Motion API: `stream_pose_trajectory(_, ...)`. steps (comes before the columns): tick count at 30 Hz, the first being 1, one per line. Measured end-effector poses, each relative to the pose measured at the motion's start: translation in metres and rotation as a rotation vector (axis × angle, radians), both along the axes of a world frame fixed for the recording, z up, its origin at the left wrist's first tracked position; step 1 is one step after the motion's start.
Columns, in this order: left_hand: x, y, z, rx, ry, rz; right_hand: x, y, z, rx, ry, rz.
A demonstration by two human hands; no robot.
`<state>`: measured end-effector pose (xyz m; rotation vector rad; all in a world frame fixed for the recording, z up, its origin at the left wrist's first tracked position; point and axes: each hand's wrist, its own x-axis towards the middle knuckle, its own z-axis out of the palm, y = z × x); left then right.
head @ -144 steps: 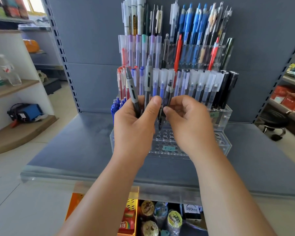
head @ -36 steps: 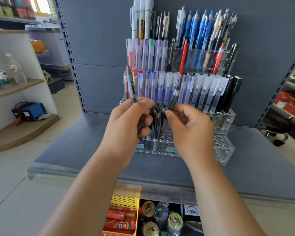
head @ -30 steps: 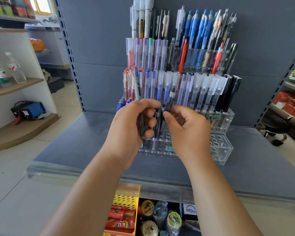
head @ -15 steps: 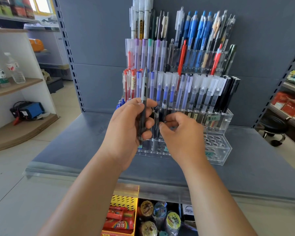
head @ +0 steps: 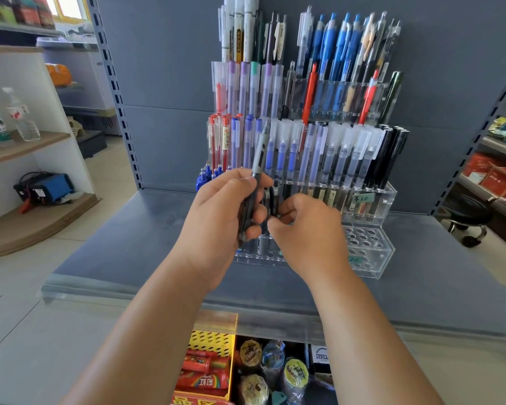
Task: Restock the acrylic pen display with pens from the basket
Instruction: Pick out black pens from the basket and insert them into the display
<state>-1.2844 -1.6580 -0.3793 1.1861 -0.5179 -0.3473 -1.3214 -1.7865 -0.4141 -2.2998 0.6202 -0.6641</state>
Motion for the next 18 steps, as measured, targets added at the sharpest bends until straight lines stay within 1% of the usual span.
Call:
stream_pose_trajectory(3, 0.000, 0.001, 0.001, 0.002, -0.007, 0.008, -0.001, 0.000, 0.002, 0.030, -0.008, 0.010)
stream_pose_trajectory(5, 0.000, 0.002, 0.001, 0.021, -0.028, 0.025, -0.003, -0.001, 0.005, 0.049, -0.047, 0.015)
stream_pose_trajectory(7, 0.001, 0.003, 0.001, 0.042, -0.067, 0.056, -0.006, 0.000, 0.008, 0.028, -0.135, 0.017)
stream_pose_trajectory(9, 0.002, 0.003, 0.002, 0.039, -0.103, 0.080, -0.008, 0.002, 0.011, -0.030, -0.266, 0.035)
stream_pose_trajectory(11, 0.002, 0.004, 0.003, 0.019, -0.111, 0.108, -0.010, 0.004, 0.016, -0.060, -0.420, 0.115)
stream_pose_trajectory(13, 0.002, 0.005, 0.004, -0.005, -0.120, 0.125, -0.013, 0.008, 0.023, -0.034, -0.540, 0.241)
stream_pose_trajectory(15, -0.001, 0.005, 0.007, -0.020, -0.153, 0.132, -0.016, 0.012, 0.027, -0.020, -0.588, 0.358)
stream_pose_trajectory(18, -0.004, 0.008, 0.011, -0.030, -0.184, 0.152, -0.017, 0.017, 0.028, 0.025, -0.573, 0.472)
